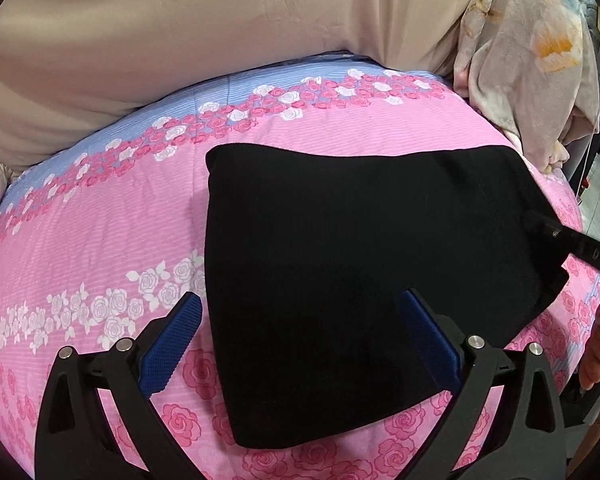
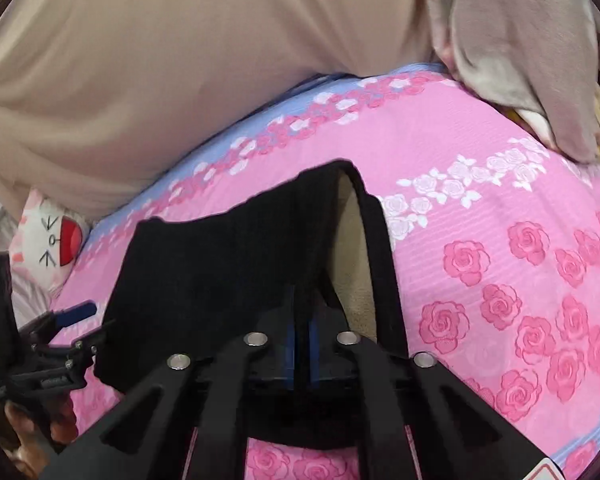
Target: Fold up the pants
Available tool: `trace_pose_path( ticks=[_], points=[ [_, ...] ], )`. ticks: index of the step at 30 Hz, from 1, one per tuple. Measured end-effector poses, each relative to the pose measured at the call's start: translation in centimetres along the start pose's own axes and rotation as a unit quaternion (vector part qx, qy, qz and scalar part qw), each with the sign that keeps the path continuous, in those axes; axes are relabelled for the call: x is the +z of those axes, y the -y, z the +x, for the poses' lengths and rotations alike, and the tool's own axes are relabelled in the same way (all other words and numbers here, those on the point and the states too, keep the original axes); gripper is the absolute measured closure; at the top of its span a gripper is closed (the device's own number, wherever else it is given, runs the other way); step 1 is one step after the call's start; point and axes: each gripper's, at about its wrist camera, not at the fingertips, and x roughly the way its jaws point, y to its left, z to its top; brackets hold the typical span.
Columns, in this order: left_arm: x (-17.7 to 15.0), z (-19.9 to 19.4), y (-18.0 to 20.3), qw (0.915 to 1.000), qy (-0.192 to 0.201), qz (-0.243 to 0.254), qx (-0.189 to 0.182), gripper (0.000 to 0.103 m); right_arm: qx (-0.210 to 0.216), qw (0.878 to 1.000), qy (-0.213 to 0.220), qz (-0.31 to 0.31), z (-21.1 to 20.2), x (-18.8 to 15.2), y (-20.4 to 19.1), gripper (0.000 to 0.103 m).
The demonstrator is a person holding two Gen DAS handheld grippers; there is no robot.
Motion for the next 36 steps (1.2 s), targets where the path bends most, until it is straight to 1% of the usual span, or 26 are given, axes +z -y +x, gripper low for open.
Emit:
trace_pose_path(
  ticks=[1, 3, 4, 5, 6, 7, 9, 10, 11, 12, 14, 16, 18, 19, 20, 21, 22, 23, 24, 25, 26, 27, 29, 32, 33, 36],
  points=[
    [0.0, 0.0, -0.1, 1.0, 0.0, -0.002, 0.003, 0.006, -0.001, 1.0, 0.014, -0.003, -1.1, 0.2, 0.0, 0.099],
    [-0.1, 0.1, -0.2, 1.0, -0.002, -0.003, 0.008, 0.006, -0.012, 1.0, 0.02, 0.003, -1.5, 0.3, 0.7, 0.099],
    [-0.2, 0.3, -0.3, 0.9999, -0.005, -0.005, 0.011, 0.006, -0.031, 1.0, 0.0, -0.003, -0.3, 0.2, 1.4, 0.098],
    [-0.3, 0.6, -0.4, 0.9999, -0.008, -0.007, 0.01, 0.006, -0.051, 0.998, -0.036, -0.012, 1.3, -0.3, 2.0, 0.091],
    [-0.3, 0.8, -0.5, 0.9998, -0.01, -0.009, 0.011, 0.006, -0.048, 0.997, -0.053, -0.011, 2.4, -0.7, 2.5, 0.084],
    [-0.4, 1.1, -0.5, 0.9998, -0.014, -0.011, 0.012, 0.006, -0.038, 0.999, -0.035, 0.004, 1.7, -0.9, 2.8, 0.084],
    [-0.6, 1.4, -0.7, 0.9996, -0.02, -0.012, 0.016, 0.006, -0.018, 0.999, -0.026, 0.03, 0.4, -0.4, 3.0, 0.066],
    [-0.6, 1.5, -0.8, 0.9996, -0.021, -0.013, 0.017, 0.006, -0.03, 0.999, -0.003, 0.035, -0.7, -0.3, 3.0, 0.037],
    [-0.7, 1.5, -1.0, 0.9995, -0.023, -0.017, 0.017, 0.006, -0.043, 0.998, 0.014, 0.033, -1.4, -0.3, 3.0, 0.017],
    [-0.7, 1.5, -1.2, 0.9994, -0.023, -0.022, 0.012, 0.006, -0.054, 0.998, 0.019, 0.024, -1.6, -0.3, 3.0, 0.016],
    [-0.7, 1.6, -1.6, 0.9991, -0.028, -0.032, 0.002, 0.005, -0.058, 0.998, -0.014, 0.024, -0.7, -0.6, 3.5, 0.016],
    [-0.9, 2.3, -2.3, 0.9972, -0.041, -0.055, -0.031, 0.005, -0.039, 0.998, -0.04, 0.035, 0.4, -1.3, 3.9, 0.016],
    [-1.5, 3.7, -3.6, 0.9889, -0.064, -0.1, -0.088, 0.005, -0.018, 0.996, -0.067, 0.049, 1.9, -2.3, 4.4, 0.016],
    [-1.8, 4.7, -4.1, 0.9823, -0.08, -0.125, -0.115, 0.005, -0.015, 0.997, -0.056, 0.055, 2.2, -2.7, 4.6, 0.015],
    [-2.1, 5.4, -4.7, 0.9757, -0.085, -0.148, -0.137, 0.005, -0.015, 0.997, -0.05, 0.054, 2.4, -2.9, 4.4, 0.015],
    [-2.1, 5.1, -4.8, 0.9766, -0.065, -0.149, -0.141, 0.005, -0.019, 0.997, -0.048, 0.054, 2.5, -3.0, 4.3, 0.015],
    [-2.0, 5.3, -4.5, 0.9755, -0.061, -0.137, -0.16, 0.012, -0.004, 0.997, -0.05, 0.059, 2.8, -3.0, 4.1, 0.031],
    [-1.9, 5.3, -4.3, 0.9766, -0.06, -0.13, -0.16, 0.022, -0.007, 0.997, -0.047, 0.066, 2.7, -3.0, 4.1, 0.038],
    [-1.8, 5.1, -4.3, 0.9758, -0.057, -0.13, -0.166, 0.029, -0.011, 0.997, -0.044, 0.065, 2.5, -2.9, 3.8, 0.045],
    [-1.7, 4.9, -4.4, 0.9758, -0.054, -0.13, -0.168, 0.041, -0.004, 0.997, -0.045, 0.061, 2.3, -2.7, 3.3, 0.058],
    [-1.6, 4.7, -4.6, 0.9749, -0.05, -0.132, -0.172, 0.057, -0.002, 0.997, -0.043, 0.061, 2.2, -2.5, 2.8, 0.063],
    [-1.4, 4.2, -5.3, 0.9722, -0.043, -0.135, -0.187, 0.062, -0.005, 0.998, -0.04, 0.056, 2.0, -2.4, 2.1, 0.064],
    [-1.1, 3.3, -6.4, 0.9693, -0.038, -0.135, -0.202, 0.068, -0.007, 0.999, -0.036, 0.038, 1.6, -2.1, 0.3, 0.066],
    [-0.9, 1.3, -8.6, 0.9679, -0.025, -0.14, -0.207, 0.07, 0.021, 0.999, -0.03, 0.009, 1.1, -1.5, -3.7, 0.067],
    [-0.9, 0.4, -9.3, 0.9694, -0.017, -0.139, -0.201, 0.07, 0.036, 0.999, -0.032, 0.001, 1.1, -1.4, -4.8, 0.067],
    [-1.8, -4.3, -12.7, 0.9775, 0.018, -0.134, -0.162, 0.069, 0.079, 0.995, -0.046, -0.027, 1.8, -2.1, -8.9, 0.068]
  ],
)
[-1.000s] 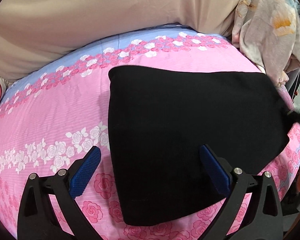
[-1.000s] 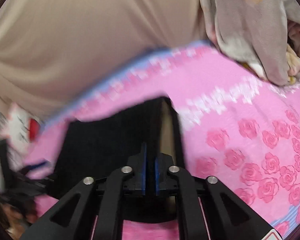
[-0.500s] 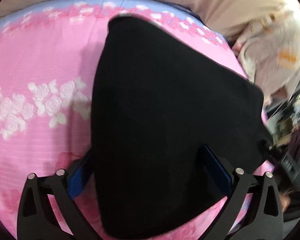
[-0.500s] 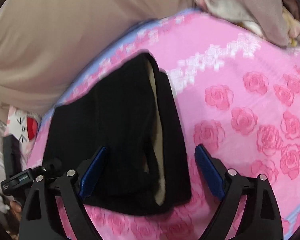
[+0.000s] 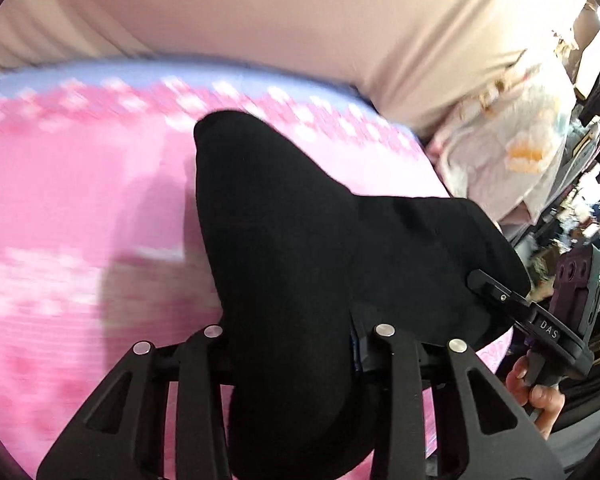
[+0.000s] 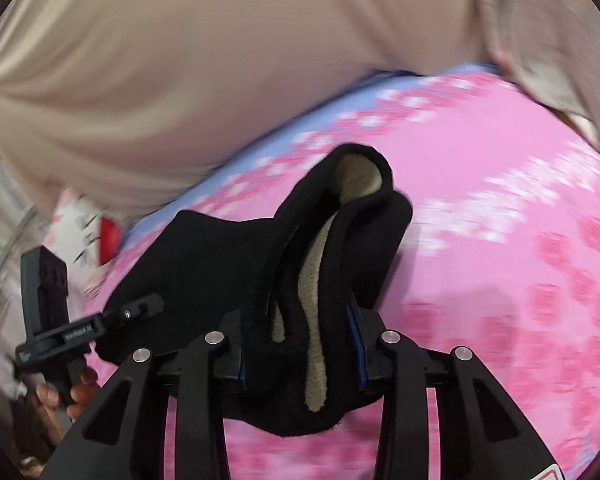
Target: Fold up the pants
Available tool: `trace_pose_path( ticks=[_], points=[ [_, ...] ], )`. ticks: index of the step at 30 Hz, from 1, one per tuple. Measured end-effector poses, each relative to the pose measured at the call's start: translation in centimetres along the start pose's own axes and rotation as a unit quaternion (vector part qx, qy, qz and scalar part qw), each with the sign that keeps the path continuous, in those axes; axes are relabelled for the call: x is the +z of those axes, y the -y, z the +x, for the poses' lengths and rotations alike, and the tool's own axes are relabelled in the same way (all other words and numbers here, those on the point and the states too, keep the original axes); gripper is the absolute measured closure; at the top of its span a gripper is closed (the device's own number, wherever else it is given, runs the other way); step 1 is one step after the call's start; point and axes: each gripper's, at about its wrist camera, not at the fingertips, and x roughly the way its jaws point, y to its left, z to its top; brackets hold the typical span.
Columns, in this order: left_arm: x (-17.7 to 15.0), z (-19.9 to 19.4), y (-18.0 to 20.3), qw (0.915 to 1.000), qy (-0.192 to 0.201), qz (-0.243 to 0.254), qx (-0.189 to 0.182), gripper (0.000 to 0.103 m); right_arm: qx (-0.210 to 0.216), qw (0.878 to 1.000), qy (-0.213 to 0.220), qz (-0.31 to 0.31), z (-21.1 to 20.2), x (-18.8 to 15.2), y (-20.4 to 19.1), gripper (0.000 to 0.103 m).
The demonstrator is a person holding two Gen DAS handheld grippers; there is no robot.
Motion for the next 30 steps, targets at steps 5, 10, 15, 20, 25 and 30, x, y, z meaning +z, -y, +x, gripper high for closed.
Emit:
trace_pose_path(
  ticks=[5, 10, 15, 20, 25, 30],
  points=[
    [-2.8, -4.3, -5.6, 0.9973, -0.007, 0.0, 0.073, 0.049, 0.028, 0.996, -0.087, -0.006, 6.2, -3.9, -2.0, 0.061],
    [-7.2, -3.5, -10.1, 0.9936, -0.034, -0.062, 0.088, 0.043, -0.036, 0.998, -0.056, 0.011, 4.6, -5.4, -1.1, 0.043],
    [-5.0, -10.1, -6.3, 0.975, 0.106, 0.008, 0.195, 0.025, -0.112, 0.989, 0.04, -0.094, -1.1, -2.2, -6.9, 0.084],
    [-2.0, -6.8, -5.3, 0.9802, 0.101, 0.01, 0.17, 0.015, -0.071, 0.985, -0.021, -0.157, 6.4, -0.5, -10.7, 0.088],
    [-2.5, 0.0, -8.7, 0.9772, 0.021, -0.026, 0.21, 0.013, -0.106, 0.992, -0.06, -0.022, 11.3, 0.7, -1.9, 0.103],
    [-3.0, -0.4, -9.4, 0.9768, 0.028, -0.046, 0.207, 0.012, -0.098, 0.989, -0.03, -0.11, 8.2, -0.4, -7.4, 0.095]
  ],
)
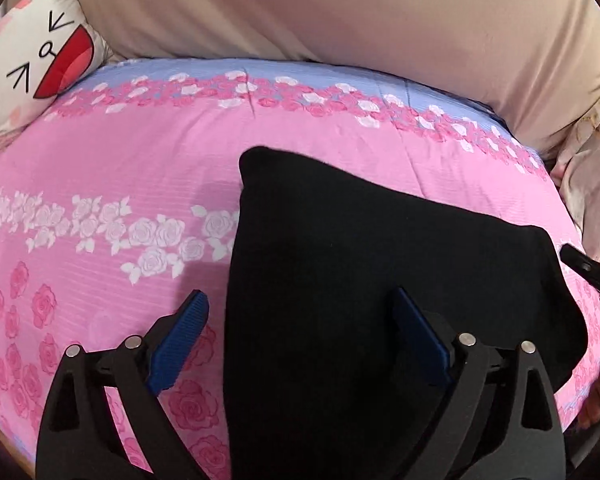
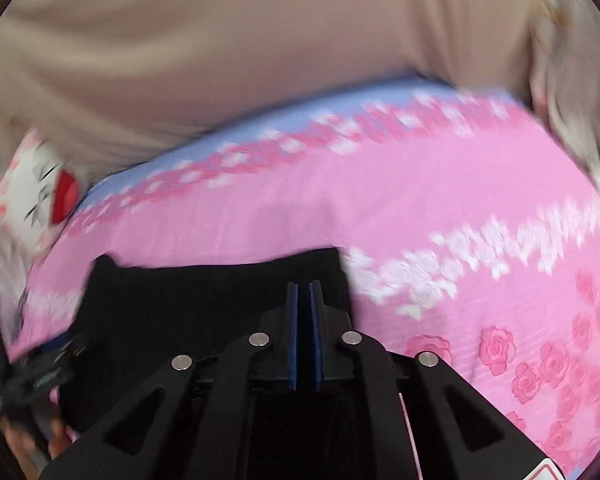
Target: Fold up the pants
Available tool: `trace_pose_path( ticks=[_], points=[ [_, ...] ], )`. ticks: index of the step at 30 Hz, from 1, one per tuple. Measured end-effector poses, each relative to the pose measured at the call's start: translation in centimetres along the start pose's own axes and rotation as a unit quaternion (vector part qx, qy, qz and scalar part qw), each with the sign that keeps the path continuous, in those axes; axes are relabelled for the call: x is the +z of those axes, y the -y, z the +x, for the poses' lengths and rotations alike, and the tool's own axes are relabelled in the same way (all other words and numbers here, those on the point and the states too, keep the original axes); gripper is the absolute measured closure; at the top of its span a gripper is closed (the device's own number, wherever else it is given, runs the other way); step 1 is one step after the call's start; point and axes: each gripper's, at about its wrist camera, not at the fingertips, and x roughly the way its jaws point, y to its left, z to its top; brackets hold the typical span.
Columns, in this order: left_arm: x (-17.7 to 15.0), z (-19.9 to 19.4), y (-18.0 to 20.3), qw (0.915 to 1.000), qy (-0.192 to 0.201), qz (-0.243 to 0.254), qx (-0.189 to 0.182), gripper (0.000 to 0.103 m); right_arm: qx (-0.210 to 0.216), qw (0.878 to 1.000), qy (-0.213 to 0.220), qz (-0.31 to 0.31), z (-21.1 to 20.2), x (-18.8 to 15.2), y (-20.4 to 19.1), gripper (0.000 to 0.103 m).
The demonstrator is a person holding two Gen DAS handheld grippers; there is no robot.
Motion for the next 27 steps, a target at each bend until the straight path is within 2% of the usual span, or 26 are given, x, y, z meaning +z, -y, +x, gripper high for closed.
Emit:
trace_pose_path(
  ticks=[1, 3, 5, 6, 8, 10, 13, 15, 18, 20, 22, 27],
  points=[
    [0.1, -0.1, 0.4, 0.9999, 0.002, 0.009, 0.005, 0.012, -0.018, 1.0, -0.013, -0.022, 0.9, -0.3, -0.3, 0.098],
    [0.0, -0.4, 1.1, 0.9993, 0.01, 0.027, 0.025, 0.012, -0.093, 0.995, -0.035, -0.03, 2.9, -1.1, 1.1, 0.103],
    [0.0, -0.9, 1.8, 0.9988, 0.012, 0.039, 0.028, 0.012, -0.073, 0.997, -0.023, 0.012, 1.5, -1.8, 2.1, 0.103],
    [0.0, -1.2, 1.9, 0.9984, 0.015, 0.045, 0.031, 0.012, -0.068, 0.998, -0.008, 0.006, 0.1, -1.9, 1.6, 0.098],
    [-0.2, -2.2, 2.3, 0.9965, 0.026, 0.059, 0.053, 0.012, -0.057, 0.998, 0.019, -0.033, -2.3, -2.6, -0.2, 0.095],
    [-0.5, -2.7, 2.6, 0.9956, 0.032, 0.067, 0.058, 0.012, -0.066, 0.995, 0.003, -0.07, -2.4, -3.4, -1.5, 0.095],
    [-1.2, -3.3, 3.2, 0.9953, 0.026, 0.077, 0.052, 0.012, -0.09, 0.994, -0.027, -0.062, -1.3, -5.8, 0.0, 0.099],
    [-1.8, -3.5, 3.8, 0.9943, 0.025, 0.086, 0.056, 0.012, -0.072, 0.997, -0.014, -0.026, -2.3, -6.2, 1.3, 0.099],
    [-2.6, -3.7, 4.3, 0.9935, 0.022, 0.093, 0.062, 0.012, -0.07, 0.997, 0.01, -0.024, -4.7, -6.2, 1.0, 0.097],
    [-3.0, -3.8, 4.4, 0.9938, 0.018, 0.093, 0.059, 0.012, -0.069, 0.997, 0.009, -0.036, -5.0, -6.3, 0.7, 0.097],
    [-3.6, -3.7, 4.6, 0.9936, 0.013, 0.095, 0.06, 0.012, -0.087, 0.995, -0.009, -0.038, -3.8, -6.9, 1.5, 0.097],
    [-4.6, -3.7, 4.4, 0.9922, 0.007, 0.096, 0.079, 0.012, -0.07, 0.997, 0.004, 0.012, -5.4, -7.9, 2.9, 0.097]
  ],
)
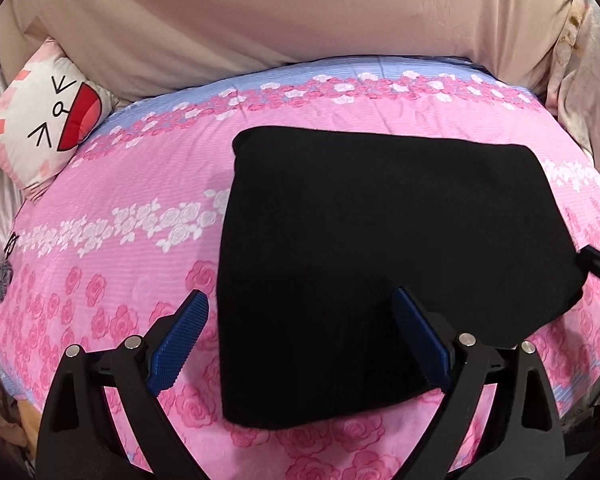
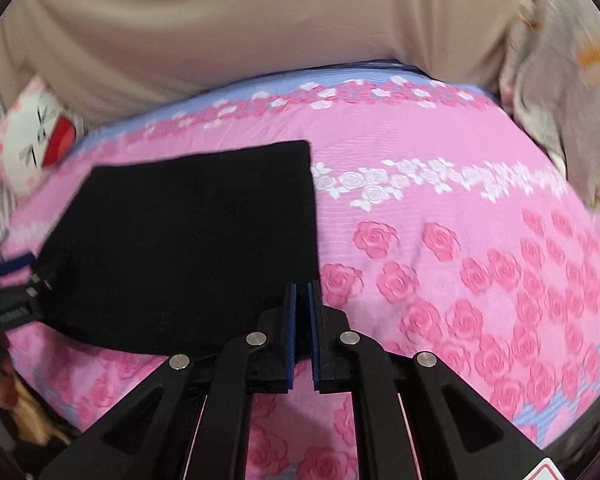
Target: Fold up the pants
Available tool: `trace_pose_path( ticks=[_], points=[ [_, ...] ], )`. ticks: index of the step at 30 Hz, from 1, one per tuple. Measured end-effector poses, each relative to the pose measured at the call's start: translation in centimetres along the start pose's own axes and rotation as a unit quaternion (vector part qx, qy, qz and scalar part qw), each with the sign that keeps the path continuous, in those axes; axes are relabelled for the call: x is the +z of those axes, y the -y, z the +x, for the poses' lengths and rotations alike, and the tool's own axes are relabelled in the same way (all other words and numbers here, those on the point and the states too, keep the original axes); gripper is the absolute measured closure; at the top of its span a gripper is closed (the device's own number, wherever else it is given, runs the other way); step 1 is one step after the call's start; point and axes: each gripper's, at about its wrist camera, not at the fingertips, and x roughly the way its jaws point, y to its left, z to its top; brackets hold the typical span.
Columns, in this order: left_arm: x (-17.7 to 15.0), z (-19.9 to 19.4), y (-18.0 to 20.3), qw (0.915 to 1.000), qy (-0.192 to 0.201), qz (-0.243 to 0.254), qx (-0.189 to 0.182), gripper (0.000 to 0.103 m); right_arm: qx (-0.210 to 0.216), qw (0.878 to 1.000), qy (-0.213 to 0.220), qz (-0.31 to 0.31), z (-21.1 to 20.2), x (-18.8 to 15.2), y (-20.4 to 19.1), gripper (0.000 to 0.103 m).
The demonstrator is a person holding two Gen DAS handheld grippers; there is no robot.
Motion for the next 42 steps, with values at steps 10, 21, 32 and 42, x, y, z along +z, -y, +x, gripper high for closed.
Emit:
trace_pose_path(
  ticks=[10, 21, 32, 42],
  points=[
    [-0.4, -1.4, 0.1, 0.9999, 0.007, -0.011, 0.004, 0.012, 0.023, 0.999, 0.015, -0.017, -2.4, 0.0, -2.3, 0.096],
    [-0.6, -1.7, -0.6, 0.9997, 0.01, -0.02, 0.011, 0.011, 0.019, 0.999, 0.02, -0.03, -3.3, -0.6, -3.7, 0.094],
    [-1.1, -1.6, -0.8, 0.9998, 0.007, -0.018, 0.01, 0.011, 0.015, 0.999, 0.01, -0.026, -2.8, -1.0, -4.0, 0.092],
    [-0.9, -0.2, -7.2, 0.9768, -0.032, -0.152, -0.147, 0.005, -0.016, 0.999, 0.029, 0.006, -3.2, 0.2, -0.1, 0.025]
  ],
)
